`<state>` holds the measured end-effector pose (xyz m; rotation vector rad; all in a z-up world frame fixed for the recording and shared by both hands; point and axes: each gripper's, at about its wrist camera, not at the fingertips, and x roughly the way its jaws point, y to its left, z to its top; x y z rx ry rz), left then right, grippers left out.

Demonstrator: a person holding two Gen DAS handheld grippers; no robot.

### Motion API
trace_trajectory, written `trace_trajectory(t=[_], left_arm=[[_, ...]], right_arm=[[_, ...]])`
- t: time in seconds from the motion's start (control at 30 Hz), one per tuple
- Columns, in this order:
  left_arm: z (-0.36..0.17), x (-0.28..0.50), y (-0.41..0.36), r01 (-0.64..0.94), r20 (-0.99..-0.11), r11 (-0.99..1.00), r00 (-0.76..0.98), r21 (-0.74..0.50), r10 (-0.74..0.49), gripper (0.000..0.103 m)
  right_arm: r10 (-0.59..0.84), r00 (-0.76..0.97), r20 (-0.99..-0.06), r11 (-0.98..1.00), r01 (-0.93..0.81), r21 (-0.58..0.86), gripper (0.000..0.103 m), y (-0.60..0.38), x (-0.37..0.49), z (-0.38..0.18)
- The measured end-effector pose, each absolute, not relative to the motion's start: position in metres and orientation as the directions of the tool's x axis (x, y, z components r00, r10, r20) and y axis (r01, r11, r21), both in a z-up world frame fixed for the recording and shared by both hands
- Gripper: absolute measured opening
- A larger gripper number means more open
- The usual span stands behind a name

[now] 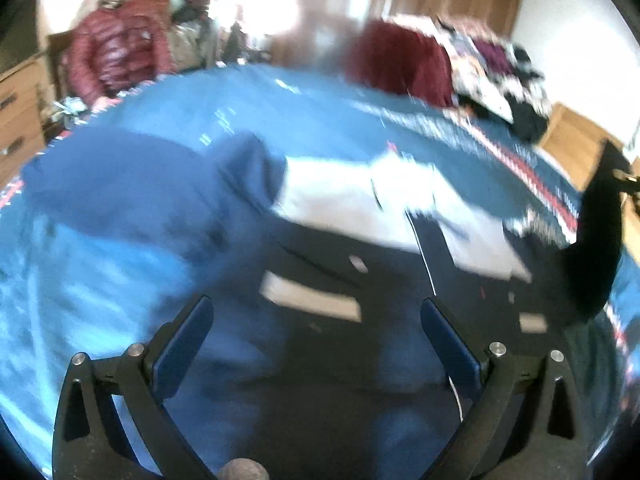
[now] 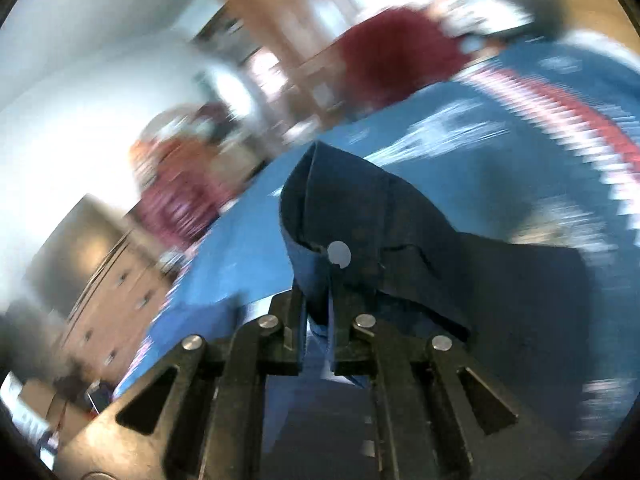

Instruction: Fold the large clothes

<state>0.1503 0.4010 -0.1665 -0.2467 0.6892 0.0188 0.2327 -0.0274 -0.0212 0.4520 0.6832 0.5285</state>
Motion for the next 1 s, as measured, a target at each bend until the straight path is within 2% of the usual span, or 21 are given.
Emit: trace_trajectory(t=[0.07,0.13,0.2,0.23,0.27,0.33,0.4,0.57,0.7,0.73,0.77,0.8,0.87,1.0], left_arm=[[-0.149,0.147,0.423,-0.119,-0.605,0.967,0.795,-0.226,-0.043,0.103],[-0.135,0.143,0.441,-0.132,-0.586,0.965,0.81,-0.228,-0.028,0.103],[-0.129,0.142,0.453,-0.13,-0.585,0.966,0.811,-0.224,-0.027,0.103],[-0.128,0.142,0.456,-0.126,-0.588,0.967,0.808,-0.22,-0.029,0.103],[-0.128,0.143,0.458,-0.117,-0.59,0.969,0.807,-0.219,-0.036,0.103],[-0.133,0.141,0.459,-0.096,-0.595,0.971,0.802,-0.218,-0.055,0.103],[-0.144,0.146,0.454,-0.083,-0.617,0.974,0.784,-0.211,-0.067,0.103],[-0.178,0.169,0.421,-0.034,-0.668,0.966,0.729,-0.256,-0.151,0.103],[-0.19,0.2,0.386,0.03,-0.667,0.95,0.705,-0.311,-0.241,0.103],[-0.196,0.214,0.377,0.042,-0.675,0.94,0.685,-0.339,-0.274,0.1],[-0.202,0.224,0.371,0.043,-0.685,0.93,0.665,-0.364,-0.299,0.092],[-0.214,0.24,0.365,0.039,-0.696,0.911,0.632,-0.41,-0.34,0.073],[-0.229,0.259,0.358,0.01,-0.714,0.892,0.595,-0.452,-0.369,0.055],[-0.251,0.287,0.348,-0.066,-0.741,0.883,0.575,-0.465,-0.347,0.055]], right_arm=[[0.646,0.573,-0.505,0.753,-0.372,0.542,0.01,0.045,0.247,-0.04],[0.649,0.49,-0.582,0.76,-0.395,0.516,0.02,0.105,0.254,-0.068],[0.631,0.436,-0.641,0.775,-0.395,0.494,0.021,0.136,0.243,-0.091],[0.641,0.426,-0.639,0.767,-0.399,0.503,0.022,0.138,0.229,-0.096],[0.648,0.429,-0.629,0.76,-0.409,0.504,0.025,0.133,0.215,-0.098],[0.63,0.456,-0.629,0.776,-0.413,0.477,0.045,0.111,0.189,-0.102],[0.587,0.489,-0.645,0.809,-0.389,0.44,0.051,0.077,0.166,-0.113],[0.426,0.544,-0.723,0.901,-0.186,0.391,0.053,-0.036,0.153,-0.149],[0.362,0.577,-0.732,0.908,-0.042,0.417,0.053,-0.104,0.152,-0.16],[0.356,0.587,-0.728,0.901,-0.009,0.433,0.053,-0.118,0.15,-0.162],[0.36,0.593,-0.721,0.891,0.01,0.453,0.053,-0.126,0.146,-0.163],[0.36,0.596,-0.718,0.887,0.019,0.461,0.053,-0.127,0.147,-0.165],[0.367,0.599,-0.712,0.882,0.02,0.471,0.053,-0.132,0.141,-0.169],[0.383,0.584,-0.715,0.885,-0.011,0.465,0.053,-0.119,0.141,-0.175]])
